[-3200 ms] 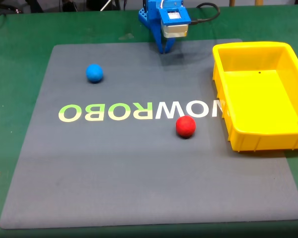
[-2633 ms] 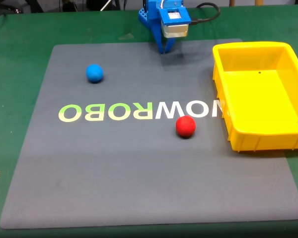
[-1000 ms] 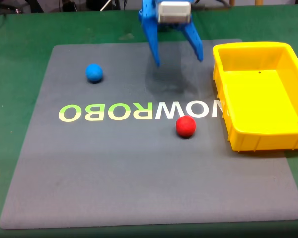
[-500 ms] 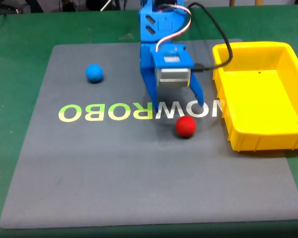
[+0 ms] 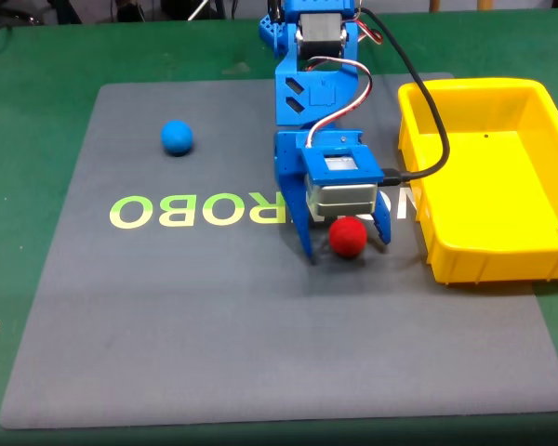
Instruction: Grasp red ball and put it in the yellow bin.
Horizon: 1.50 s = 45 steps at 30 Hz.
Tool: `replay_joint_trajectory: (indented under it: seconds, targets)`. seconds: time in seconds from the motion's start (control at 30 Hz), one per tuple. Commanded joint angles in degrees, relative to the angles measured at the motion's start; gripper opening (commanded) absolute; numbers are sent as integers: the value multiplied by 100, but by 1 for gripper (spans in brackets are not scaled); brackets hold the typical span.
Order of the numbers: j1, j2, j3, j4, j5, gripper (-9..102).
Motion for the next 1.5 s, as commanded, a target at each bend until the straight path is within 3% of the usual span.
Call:
replay_joint_trajectory:
  seconds: [0.0, 0.17, 0.27, 0.37, 0.7, 1.07, 1.47]
  targets:
    - [-105, 105, -387, 35, 79, 33]
    - [-158, 53, -387, 141, 97, 29]
    - [-176, 18, -387, 149, 114, 18]
    - [-193, 0, -387, 176, 141, 0]
    - [-237, 325, -396, 343, 167, 0]
    - [-439, 2452, -176, 334, 62, 0]
    - [-2092, 4772, 2013, 729, 369, 0]
